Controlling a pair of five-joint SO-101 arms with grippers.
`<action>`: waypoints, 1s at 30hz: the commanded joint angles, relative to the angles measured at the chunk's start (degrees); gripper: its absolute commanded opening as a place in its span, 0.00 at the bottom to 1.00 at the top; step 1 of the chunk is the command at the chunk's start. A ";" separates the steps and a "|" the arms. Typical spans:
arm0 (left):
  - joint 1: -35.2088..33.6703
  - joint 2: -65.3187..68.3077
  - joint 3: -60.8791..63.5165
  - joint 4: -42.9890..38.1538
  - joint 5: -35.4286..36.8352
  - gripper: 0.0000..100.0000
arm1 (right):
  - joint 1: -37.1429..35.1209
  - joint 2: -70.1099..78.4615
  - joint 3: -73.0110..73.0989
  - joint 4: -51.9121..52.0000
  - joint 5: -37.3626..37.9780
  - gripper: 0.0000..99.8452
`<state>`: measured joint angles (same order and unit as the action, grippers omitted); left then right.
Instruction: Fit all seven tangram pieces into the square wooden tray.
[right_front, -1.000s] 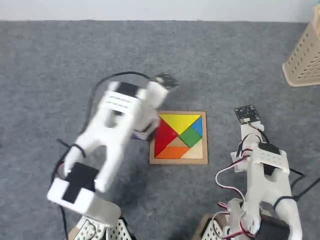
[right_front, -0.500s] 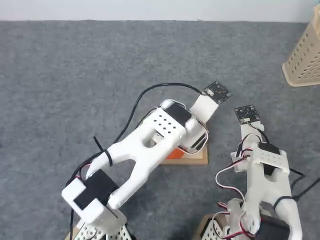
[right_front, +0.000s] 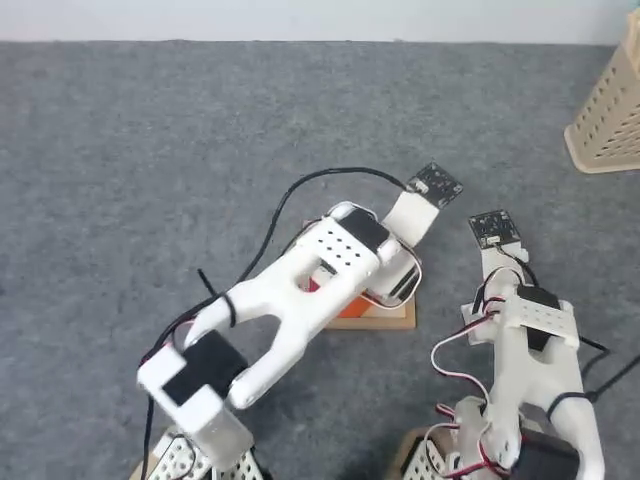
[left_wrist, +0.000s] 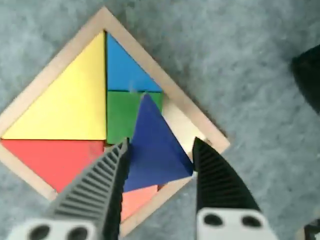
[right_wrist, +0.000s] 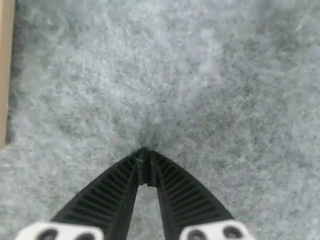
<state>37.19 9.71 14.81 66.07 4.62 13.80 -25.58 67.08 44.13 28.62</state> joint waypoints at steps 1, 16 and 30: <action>0.62 2.20 -3.74 -1.67 0.88 0.08 | 1.63 -2.15 0.09 -1.01 -0.18 0.01; 2.46 4.31 -5.23 0.62 0.97 0.12 | 1.45 -2.15 0.09 -1.01 -0.09 0.01; 2.46 4.31 -5.14 2.37 0.97 0.14 | 1.54 -2.15 0.09 -1.01 0.09 0.01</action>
<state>39.30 14.81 12.18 66.86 4.97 13.80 -25.58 67.08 44.13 28.62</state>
